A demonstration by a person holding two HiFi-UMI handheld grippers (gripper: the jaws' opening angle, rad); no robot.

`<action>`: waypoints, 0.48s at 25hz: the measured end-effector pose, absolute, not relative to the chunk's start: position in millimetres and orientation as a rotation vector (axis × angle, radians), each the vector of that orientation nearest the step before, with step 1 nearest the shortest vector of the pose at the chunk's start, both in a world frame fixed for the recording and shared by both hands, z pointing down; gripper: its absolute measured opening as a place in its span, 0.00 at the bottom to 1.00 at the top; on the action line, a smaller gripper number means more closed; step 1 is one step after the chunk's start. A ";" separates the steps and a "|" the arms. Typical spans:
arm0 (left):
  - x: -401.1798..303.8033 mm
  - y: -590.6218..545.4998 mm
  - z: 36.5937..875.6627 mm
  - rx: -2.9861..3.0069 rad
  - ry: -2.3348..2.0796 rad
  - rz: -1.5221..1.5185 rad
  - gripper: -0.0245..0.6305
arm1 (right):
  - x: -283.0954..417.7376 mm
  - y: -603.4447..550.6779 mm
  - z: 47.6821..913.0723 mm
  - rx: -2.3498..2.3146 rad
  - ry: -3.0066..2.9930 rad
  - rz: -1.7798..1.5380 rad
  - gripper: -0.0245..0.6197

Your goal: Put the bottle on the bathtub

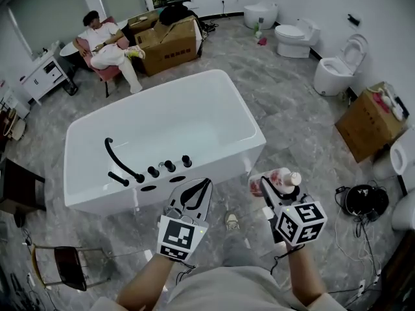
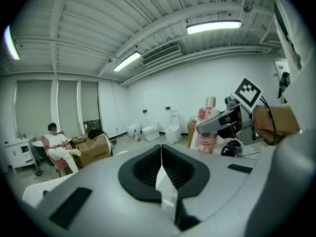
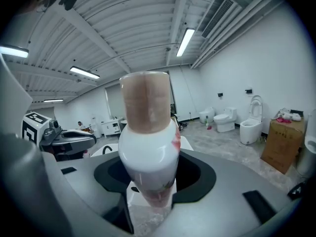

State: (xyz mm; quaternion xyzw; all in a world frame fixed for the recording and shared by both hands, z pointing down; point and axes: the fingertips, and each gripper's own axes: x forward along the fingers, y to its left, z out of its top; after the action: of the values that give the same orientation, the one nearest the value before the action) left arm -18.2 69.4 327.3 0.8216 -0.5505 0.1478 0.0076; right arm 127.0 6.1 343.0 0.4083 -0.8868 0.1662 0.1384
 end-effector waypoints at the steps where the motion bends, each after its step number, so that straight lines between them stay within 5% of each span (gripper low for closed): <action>1: -19.0 52.6 330.5 2.564 -1.716 0.468 0.07 | 123.6 -10.9 346.1 1.172 -2.561 0.475 0.41; 12: -32.5 -131.3 391.1 2.441 -1.694 0.557 0.07 | 96.6 -195.8 418.4 1.102 -2.510 0.539 0.41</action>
State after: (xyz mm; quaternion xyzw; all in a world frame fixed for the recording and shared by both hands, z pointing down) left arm -32.5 -131.3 391.1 0.8061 -0.5594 0.1839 0.0596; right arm 96.6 -195.8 418.4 0.3885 -0.8849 0.1899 0.1731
